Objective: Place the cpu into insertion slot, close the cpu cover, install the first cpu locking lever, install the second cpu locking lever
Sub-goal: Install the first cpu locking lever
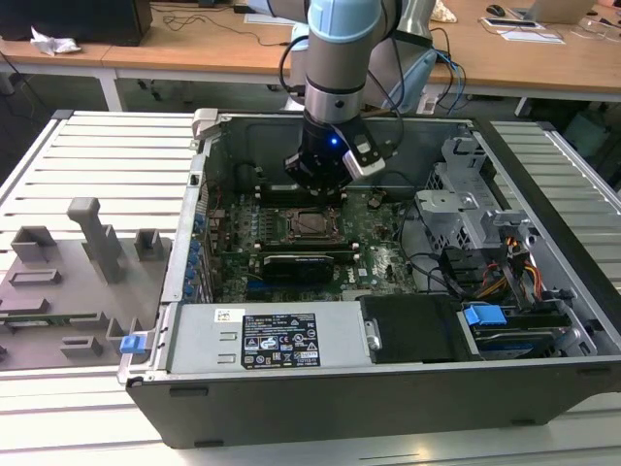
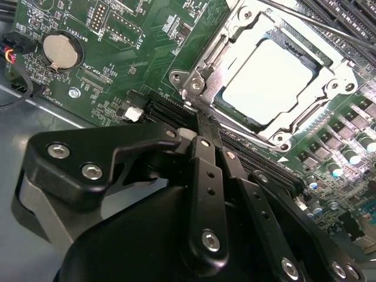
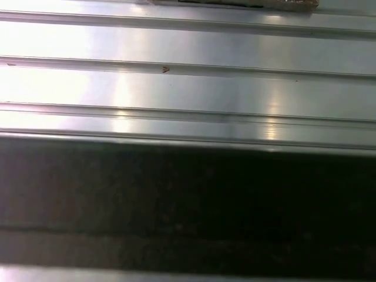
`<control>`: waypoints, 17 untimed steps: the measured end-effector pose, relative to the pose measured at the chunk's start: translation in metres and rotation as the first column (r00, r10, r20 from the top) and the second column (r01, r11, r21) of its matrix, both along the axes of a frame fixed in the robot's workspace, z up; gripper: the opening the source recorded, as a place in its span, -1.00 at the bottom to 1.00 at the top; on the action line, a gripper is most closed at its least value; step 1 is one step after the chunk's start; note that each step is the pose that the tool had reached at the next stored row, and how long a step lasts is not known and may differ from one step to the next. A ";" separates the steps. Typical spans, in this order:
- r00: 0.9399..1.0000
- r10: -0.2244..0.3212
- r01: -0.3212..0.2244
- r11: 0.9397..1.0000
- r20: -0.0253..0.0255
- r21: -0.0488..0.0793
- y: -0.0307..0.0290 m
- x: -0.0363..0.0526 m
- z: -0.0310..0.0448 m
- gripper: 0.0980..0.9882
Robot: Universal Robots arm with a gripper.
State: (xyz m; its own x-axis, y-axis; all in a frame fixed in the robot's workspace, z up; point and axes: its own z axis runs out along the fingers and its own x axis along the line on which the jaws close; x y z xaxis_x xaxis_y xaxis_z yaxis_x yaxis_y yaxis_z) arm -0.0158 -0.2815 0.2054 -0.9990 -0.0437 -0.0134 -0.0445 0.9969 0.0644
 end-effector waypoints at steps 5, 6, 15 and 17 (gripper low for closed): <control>1.000 0.000 0.000 1.000 -0.001 -0.006 0.0000 0.0001 -0.0006 -0.98; 1.000 0.000 0.000 1.000 -0.002 -0.007 0.0000 0.0001 -0.0007 -0.98; 1.000 0.000 0.000 1.000 -0.005 -0.010 0.0000 0.0011 -0.0032 -0.98; 1.000 0.000 0.000 1.000 -0.006 -0.011 0.0000 0.0016 -0.0033 -0.98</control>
State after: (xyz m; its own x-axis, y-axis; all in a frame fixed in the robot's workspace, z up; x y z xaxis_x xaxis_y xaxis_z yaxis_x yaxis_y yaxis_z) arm -0.0141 -0.2816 0.2021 -0.9990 -0.0438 -0.0065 -0.0441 0.9976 0.0540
